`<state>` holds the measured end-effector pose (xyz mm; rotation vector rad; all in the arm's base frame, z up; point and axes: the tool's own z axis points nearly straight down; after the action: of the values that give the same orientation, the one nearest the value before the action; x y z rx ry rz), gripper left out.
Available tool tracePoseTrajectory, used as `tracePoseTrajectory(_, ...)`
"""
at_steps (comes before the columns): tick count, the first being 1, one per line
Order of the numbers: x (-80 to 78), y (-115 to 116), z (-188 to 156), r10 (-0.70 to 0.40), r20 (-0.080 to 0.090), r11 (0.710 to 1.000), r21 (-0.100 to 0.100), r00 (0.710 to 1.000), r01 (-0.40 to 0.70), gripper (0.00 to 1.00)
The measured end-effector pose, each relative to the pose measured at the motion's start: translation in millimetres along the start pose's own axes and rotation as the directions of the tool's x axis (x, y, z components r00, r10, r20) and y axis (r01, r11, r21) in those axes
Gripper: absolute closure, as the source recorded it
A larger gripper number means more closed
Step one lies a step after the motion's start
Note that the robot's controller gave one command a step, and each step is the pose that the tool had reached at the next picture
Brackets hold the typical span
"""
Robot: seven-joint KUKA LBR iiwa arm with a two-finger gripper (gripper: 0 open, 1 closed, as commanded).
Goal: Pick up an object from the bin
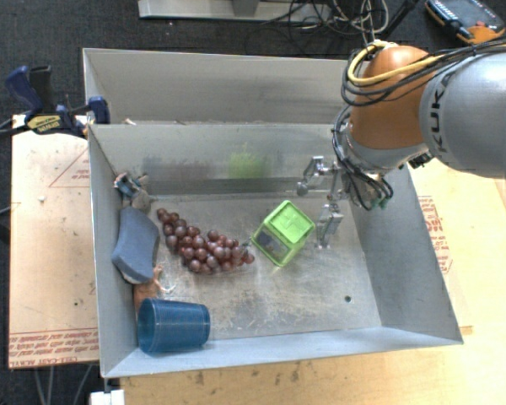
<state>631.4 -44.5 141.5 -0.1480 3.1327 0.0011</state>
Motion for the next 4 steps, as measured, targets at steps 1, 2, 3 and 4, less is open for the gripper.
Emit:
tracePoseTrajectory(1,-6.1,16.0,37.7,-0.275,0.0,0.961,0.0,0.961,0.275,0.0)
tracePoseTrajectory(2,-17.7,32.9,67.0,-0.15,-0.003,0.989,0.004,0.989,0.15,1.0)
tracePoseTrajectory(3,-17.7,32.9,66.8,-0.15,-0.003,0.989,0.004,0.989,0.15,1.0)
tracePoseTrajectory(4,-17.0,32.9,63.4,-0.15,-0.004,0.989,0.003,0.989,0.15,1.0)
